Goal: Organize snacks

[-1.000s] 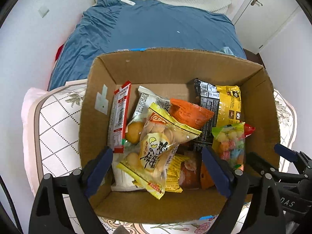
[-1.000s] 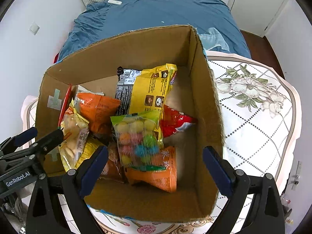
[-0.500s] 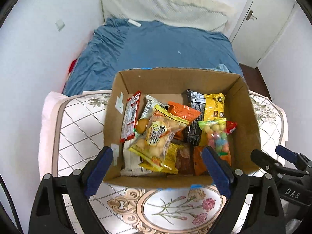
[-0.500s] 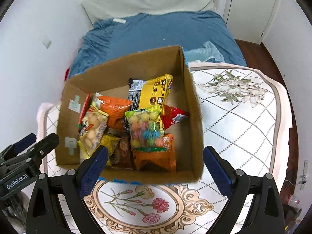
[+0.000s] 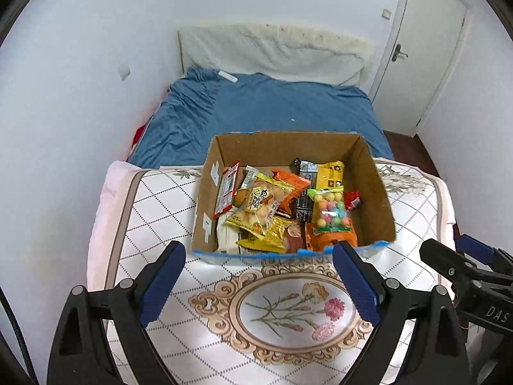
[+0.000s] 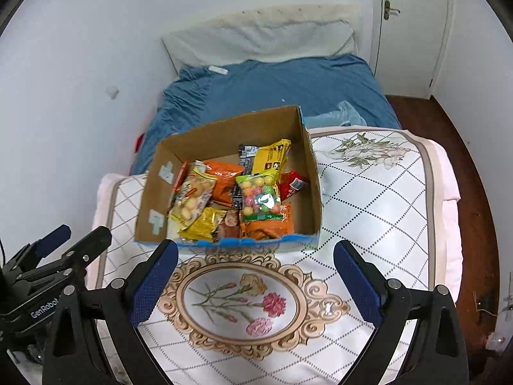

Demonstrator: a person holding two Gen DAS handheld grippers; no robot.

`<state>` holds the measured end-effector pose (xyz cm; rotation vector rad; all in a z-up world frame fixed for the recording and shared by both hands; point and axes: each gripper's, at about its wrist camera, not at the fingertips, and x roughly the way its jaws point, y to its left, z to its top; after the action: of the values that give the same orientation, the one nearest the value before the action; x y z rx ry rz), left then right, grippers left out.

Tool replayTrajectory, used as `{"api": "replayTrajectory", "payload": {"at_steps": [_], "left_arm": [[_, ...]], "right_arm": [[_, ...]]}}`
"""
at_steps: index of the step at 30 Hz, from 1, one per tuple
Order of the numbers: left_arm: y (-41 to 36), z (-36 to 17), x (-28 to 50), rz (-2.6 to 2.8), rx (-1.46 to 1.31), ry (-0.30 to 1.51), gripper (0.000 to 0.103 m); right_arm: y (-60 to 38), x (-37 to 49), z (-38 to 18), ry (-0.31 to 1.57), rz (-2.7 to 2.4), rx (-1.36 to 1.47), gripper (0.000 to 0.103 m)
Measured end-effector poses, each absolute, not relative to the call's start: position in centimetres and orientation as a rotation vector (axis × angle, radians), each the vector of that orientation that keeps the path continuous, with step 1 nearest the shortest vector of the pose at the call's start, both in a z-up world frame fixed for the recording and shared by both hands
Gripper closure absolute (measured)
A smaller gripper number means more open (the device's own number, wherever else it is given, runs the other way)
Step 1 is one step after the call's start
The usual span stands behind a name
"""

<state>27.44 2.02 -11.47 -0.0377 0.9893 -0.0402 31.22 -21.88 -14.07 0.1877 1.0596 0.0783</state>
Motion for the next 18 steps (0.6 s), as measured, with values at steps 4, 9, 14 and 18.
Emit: {"api": "replayTrajectory", "payload": {"at_steps": [4,9,14,18], "left_arm": [[2.1,-9.9,24.7,-0.036,-0.037,0.951,0.009],[1.9,-8.0,21.2,-0.025,-0.033,0.902,0.009],[2.0,-6.6,18.5,-0.024,-0.055,0.880,0.009],[1.9,-5.4,16.5,-0.018,-0.054,0.852,0.009]], "right_arm": [[-22.0,27.9,-11.8,0.999,0.078,0.173,0.003],[-22.0,24.5,-9.6,0.942,0.076,0.157,0.003],[-21.9,21.0,-7.3,0.884,0.080,0.139,0.003],[-21.8,18.4,-5.6,0.845,0.080,0.122,0.003]]}}
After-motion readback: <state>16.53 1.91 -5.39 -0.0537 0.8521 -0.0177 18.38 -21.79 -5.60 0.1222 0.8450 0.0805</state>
